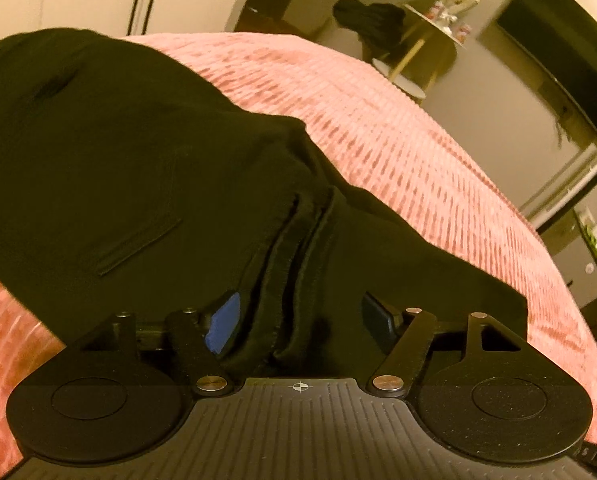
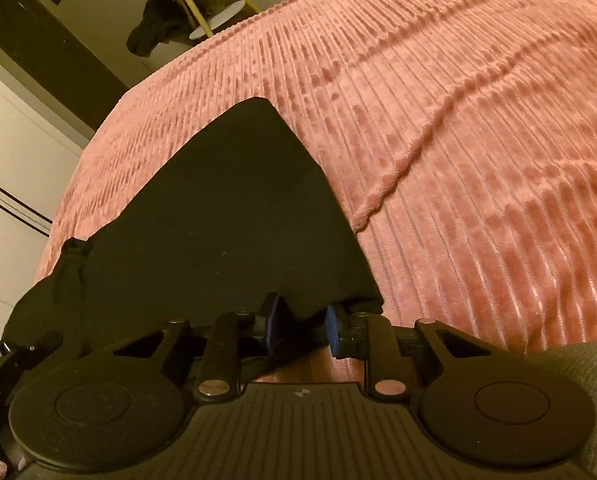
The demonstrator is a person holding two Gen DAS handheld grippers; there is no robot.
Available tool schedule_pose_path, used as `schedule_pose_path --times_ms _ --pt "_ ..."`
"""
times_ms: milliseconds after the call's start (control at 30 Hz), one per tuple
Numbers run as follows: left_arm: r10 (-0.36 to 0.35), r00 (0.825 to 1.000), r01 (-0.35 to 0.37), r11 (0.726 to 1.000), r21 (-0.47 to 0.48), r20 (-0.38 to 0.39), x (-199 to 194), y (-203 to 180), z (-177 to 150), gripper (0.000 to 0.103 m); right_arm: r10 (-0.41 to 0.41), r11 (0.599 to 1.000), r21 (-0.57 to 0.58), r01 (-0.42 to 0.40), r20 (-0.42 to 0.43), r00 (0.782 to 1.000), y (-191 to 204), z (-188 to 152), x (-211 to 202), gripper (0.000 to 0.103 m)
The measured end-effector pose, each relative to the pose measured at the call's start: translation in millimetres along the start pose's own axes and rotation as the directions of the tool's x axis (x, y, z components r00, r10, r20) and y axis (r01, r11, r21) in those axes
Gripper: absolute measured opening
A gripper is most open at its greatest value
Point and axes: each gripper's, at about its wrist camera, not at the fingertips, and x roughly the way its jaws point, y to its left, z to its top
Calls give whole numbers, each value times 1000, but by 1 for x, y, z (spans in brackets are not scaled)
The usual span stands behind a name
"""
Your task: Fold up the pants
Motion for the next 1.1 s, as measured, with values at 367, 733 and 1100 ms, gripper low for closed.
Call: schedule_pose_path --times_ms 367,733,1100 --pt "3 973 38 984 -173 231 -65 54 30 96 370 922 -144 -360 49 928 12 -6 -30 73" --pt "145 943 14 881 -473 298 -92 232 48 74 378 926 -43 -376 33 925 5 -1 -8 78" --pt "84 953 90 838 -538 290 -68 259 48 79 334 942 -31 -333 29 942 7 -1 -2 78"
